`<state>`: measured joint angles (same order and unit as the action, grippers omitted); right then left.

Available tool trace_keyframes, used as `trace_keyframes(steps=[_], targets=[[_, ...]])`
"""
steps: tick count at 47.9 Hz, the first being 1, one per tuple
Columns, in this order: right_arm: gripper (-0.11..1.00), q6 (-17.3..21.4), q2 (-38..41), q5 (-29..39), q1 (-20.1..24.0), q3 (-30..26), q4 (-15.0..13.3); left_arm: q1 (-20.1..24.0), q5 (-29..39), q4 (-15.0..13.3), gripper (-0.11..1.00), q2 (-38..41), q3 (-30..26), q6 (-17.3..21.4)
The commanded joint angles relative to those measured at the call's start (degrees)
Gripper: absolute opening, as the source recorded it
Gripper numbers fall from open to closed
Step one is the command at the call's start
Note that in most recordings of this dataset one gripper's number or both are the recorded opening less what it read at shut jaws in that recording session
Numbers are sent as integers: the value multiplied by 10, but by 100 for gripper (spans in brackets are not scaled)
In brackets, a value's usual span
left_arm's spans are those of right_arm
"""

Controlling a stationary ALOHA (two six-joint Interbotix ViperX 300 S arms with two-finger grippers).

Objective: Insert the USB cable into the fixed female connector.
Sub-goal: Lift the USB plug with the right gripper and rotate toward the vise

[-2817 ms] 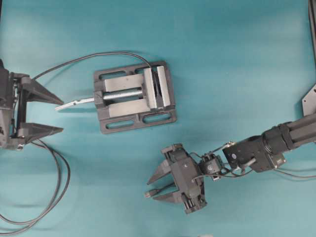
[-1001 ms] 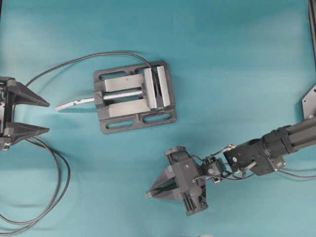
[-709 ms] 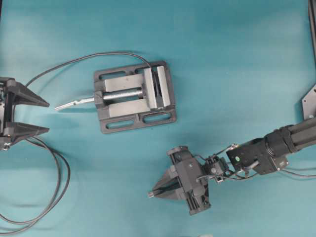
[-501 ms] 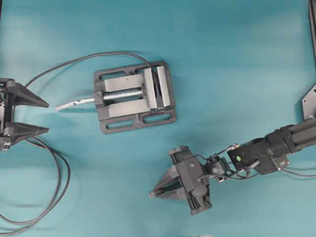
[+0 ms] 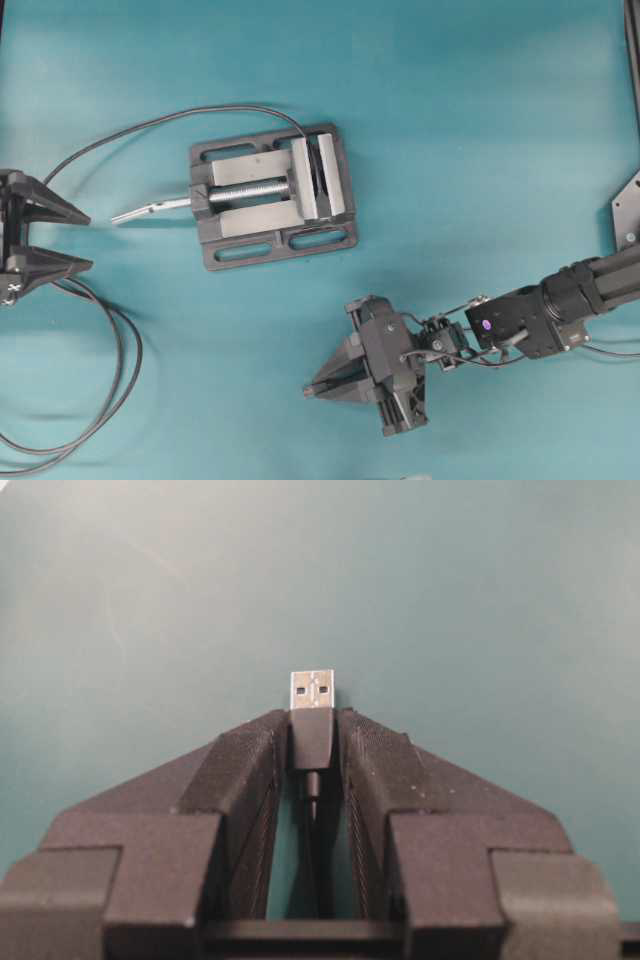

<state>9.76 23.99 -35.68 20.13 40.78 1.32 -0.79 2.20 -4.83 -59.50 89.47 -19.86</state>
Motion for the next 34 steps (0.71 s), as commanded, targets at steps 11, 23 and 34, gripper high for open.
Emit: trace_keyframes(steps=[11,23,34], targets=[[22,-27,-20,2,6,-9,98,1,3,4,99,-10,-4,-8],[22,-148,-16,-28,34,-20,292,1,3,4,99,-11,-4,-8],[21,-277,5,-125,83,-35,528,1,4,4,99,-11,-4,-8]])
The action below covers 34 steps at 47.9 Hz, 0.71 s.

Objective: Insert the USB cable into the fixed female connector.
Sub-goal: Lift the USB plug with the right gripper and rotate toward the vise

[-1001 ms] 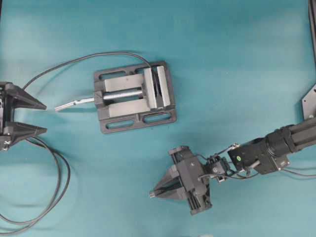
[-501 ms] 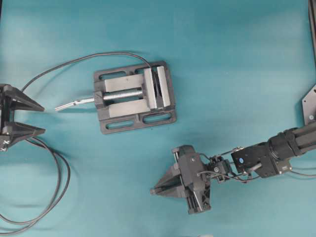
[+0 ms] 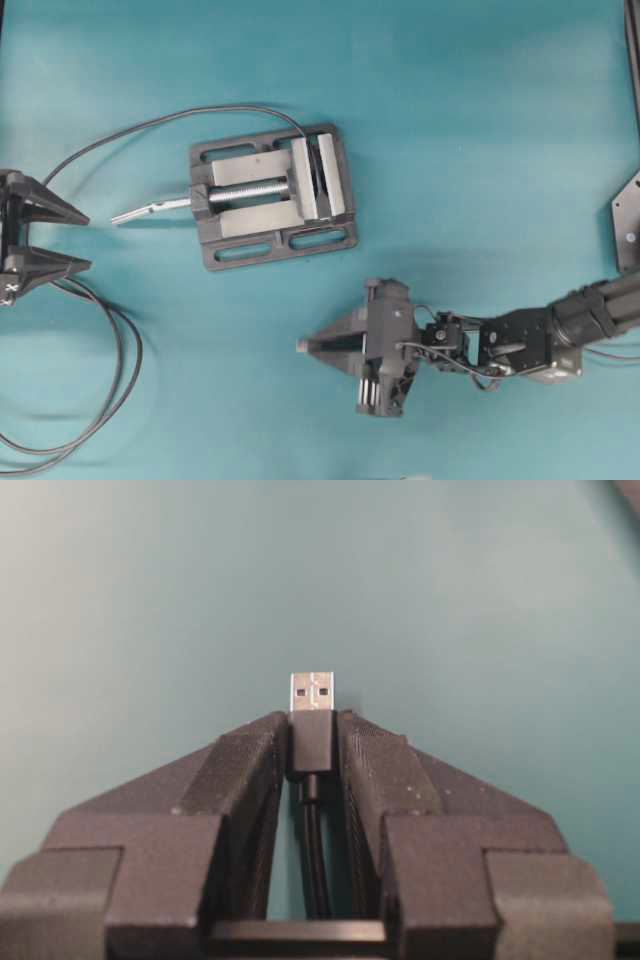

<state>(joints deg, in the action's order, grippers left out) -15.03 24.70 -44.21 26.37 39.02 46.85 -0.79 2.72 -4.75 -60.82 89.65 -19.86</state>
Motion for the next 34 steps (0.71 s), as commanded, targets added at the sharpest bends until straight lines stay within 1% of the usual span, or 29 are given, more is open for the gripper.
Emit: trace_keyframes(steps=[1,4,9,10,15,21,22,25,28,29,34], targets=[[21,-40,1,-48,25,-21,92,2,-3,3,99,3,-6,-8],[21,-69,10,-73,36,-34,149,1,-2,2,99,3,-6,-8],[21,-119,23,-110,51,-63,234,1,-2,2,99,3,-6,-8],[21,-134,27,-121,54,-73,260,1,-3,2,99,3,-6,-8],[21,-180,40,-156,64,-105,337,2,-3,3,99,3,-6,-8],[21,-229,54,-205,73,-136,413,2,-3,3,99,3,-6,-8],[21,-238,56,-218,74,-144,431,2,-2,3,99,3,-6,-8],[21,-252,64,-244,76,-158,461,1,-3,3,99,3,-6,-8],[21,-260,72,-272,76,-173,489,2,-3,2,99,3,-6,-8],[21,-261,76,-287,76,-181,502,2,-3,3,99,3,-6,-8],[21,-263,96,-339,76,-212,538,1,-2,3,99,3,-6,-8]])
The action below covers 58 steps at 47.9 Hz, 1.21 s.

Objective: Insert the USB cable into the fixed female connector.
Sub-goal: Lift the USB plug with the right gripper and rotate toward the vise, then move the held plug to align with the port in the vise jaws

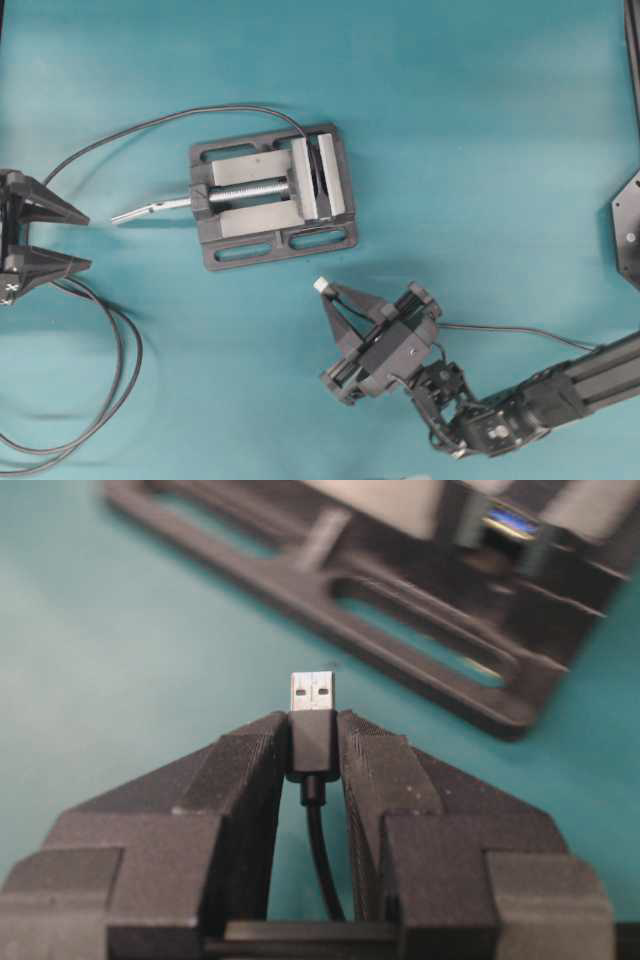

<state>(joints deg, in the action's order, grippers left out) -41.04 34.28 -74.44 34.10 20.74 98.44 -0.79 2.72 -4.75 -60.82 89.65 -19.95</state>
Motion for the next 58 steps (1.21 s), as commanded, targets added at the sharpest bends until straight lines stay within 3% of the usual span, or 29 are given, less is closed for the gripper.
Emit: trace_keyframes(steps=[1,9,22,58], targets=[[21,-4,4,-46,-2,-36,28,2,-3,3,99,3,-6,-7],[21,-7,31,-83,-4,-76,79,1,-3,3,99,3,-6,-7],[21,-4,34,-111,-12,-91,101,2,-2,3,99,3,-6,-7],[21,-5,35,-137,-47,-130,105,2,-2,3,99,3,-6,-7]])
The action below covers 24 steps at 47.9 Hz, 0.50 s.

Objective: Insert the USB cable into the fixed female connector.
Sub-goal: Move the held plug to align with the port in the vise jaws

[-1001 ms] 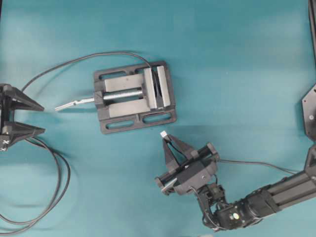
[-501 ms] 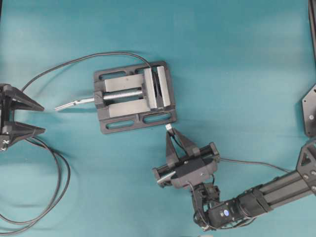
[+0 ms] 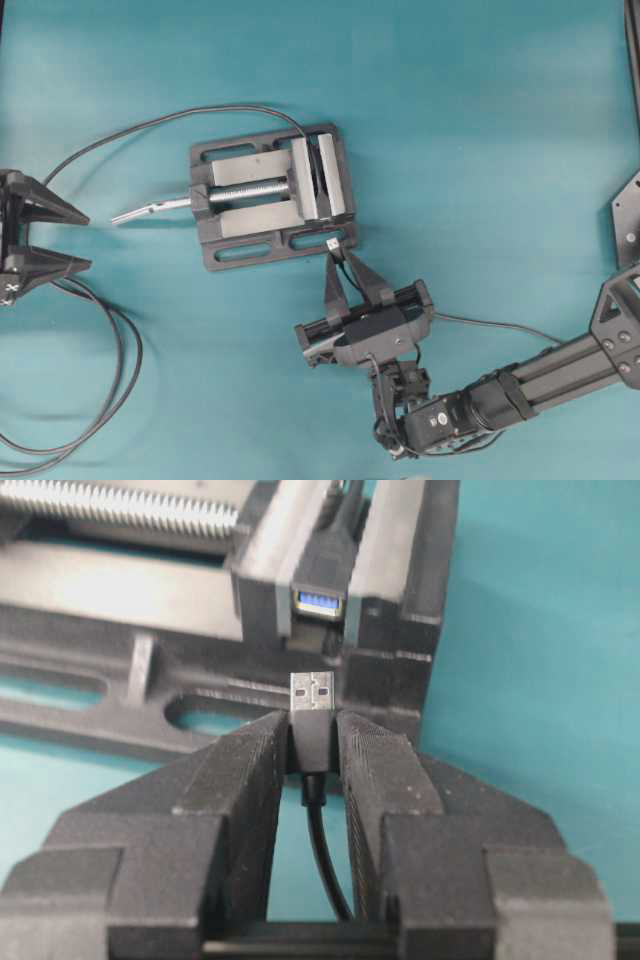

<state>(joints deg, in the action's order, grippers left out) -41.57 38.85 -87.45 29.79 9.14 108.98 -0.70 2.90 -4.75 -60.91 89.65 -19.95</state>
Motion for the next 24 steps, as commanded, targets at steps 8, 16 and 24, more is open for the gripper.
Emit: trace_keyframes(steps=[8,16,24], targets=[[21,0,-11,-7,-11,-21,3,1,-4,2,99,4,-6,-7],[21,1,-11,-8,-17,-27,11,1,-4,3,99,4,-6,-7],[21,1,-11,-9,-22,-33,12,1,-4,2,99,4,-6,-7]])
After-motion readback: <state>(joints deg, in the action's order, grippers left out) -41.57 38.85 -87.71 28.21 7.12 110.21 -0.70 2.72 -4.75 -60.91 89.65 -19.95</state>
